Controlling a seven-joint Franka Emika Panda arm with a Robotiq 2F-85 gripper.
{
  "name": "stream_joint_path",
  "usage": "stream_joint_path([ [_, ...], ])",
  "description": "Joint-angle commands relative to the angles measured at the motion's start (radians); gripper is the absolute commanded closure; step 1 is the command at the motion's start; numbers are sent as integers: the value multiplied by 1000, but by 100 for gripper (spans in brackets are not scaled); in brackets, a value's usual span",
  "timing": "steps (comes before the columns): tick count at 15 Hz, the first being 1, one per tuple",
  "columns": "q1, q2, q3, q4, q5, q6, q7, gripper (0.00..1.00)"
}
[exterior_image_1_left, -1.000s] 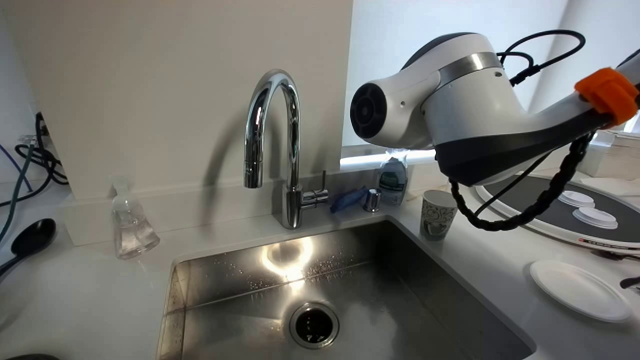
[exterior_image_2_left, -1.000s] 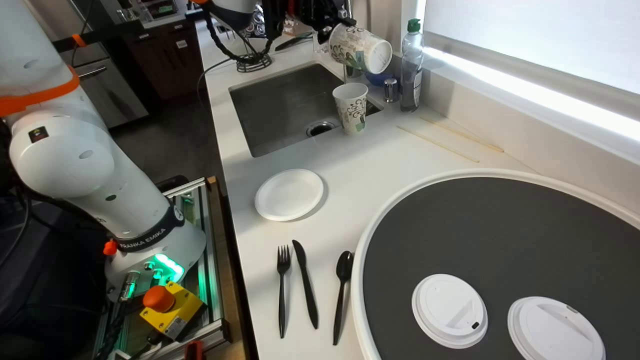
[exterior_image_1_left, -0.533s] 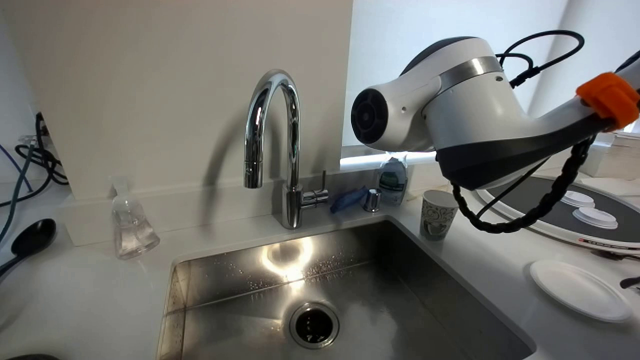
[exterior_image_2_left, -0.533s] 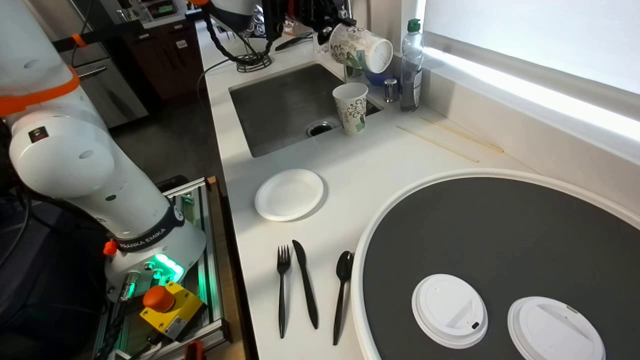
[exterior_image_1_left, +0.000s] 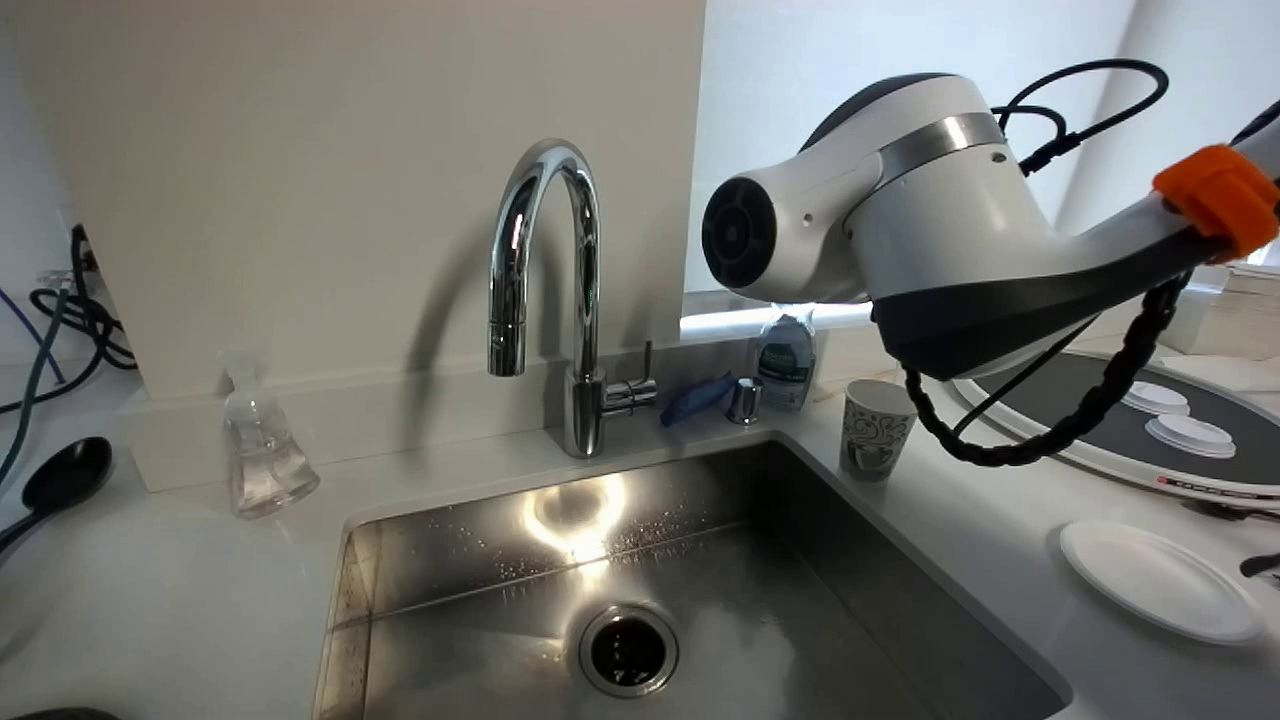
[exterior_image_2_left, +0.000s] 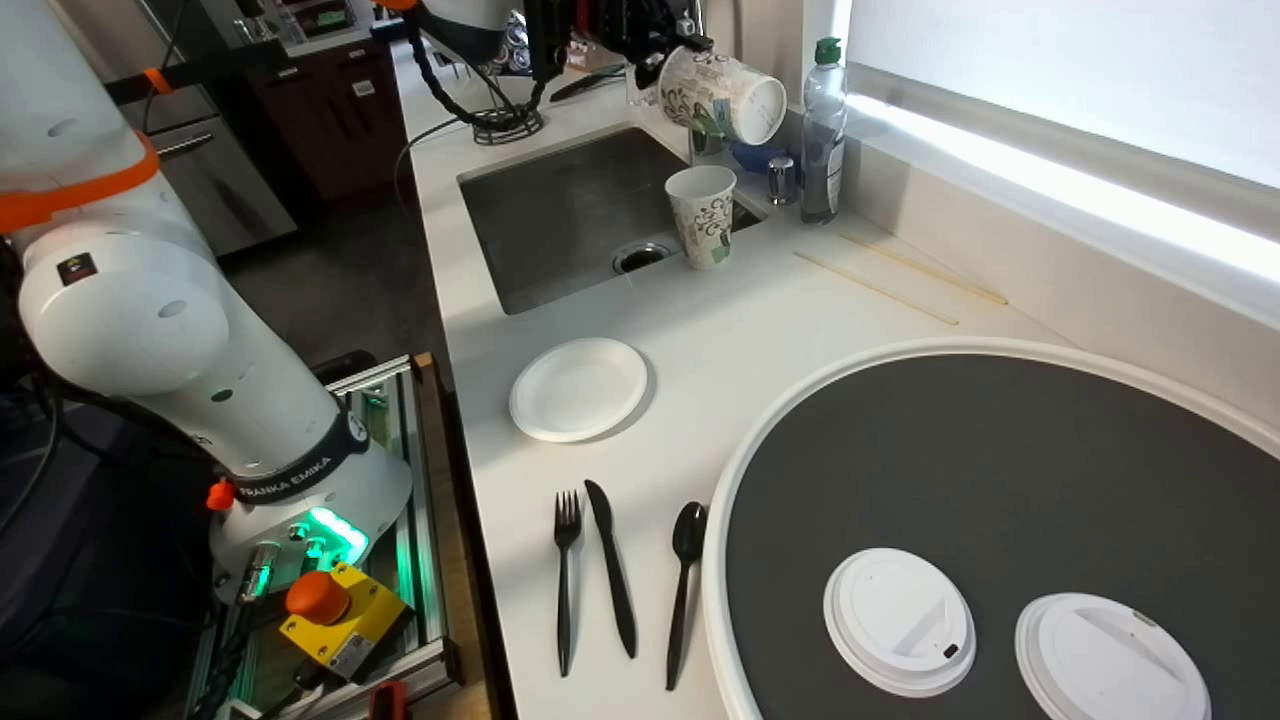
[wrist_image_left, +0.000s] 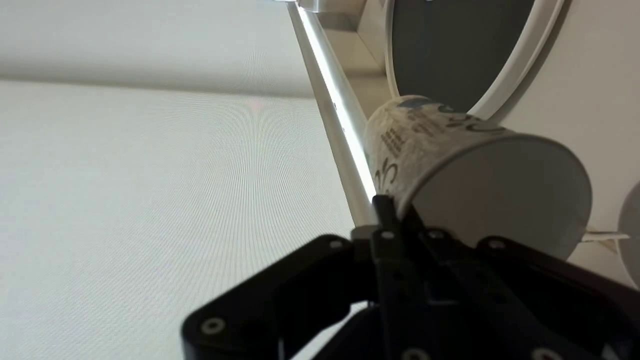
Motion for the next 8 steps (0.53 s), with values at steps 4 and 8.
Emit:
stream_joint_path([
  [4,3,10,4,9,12,-31,-12,99],
  [8,-2,10,2,14,27,-27,-11,99],
])
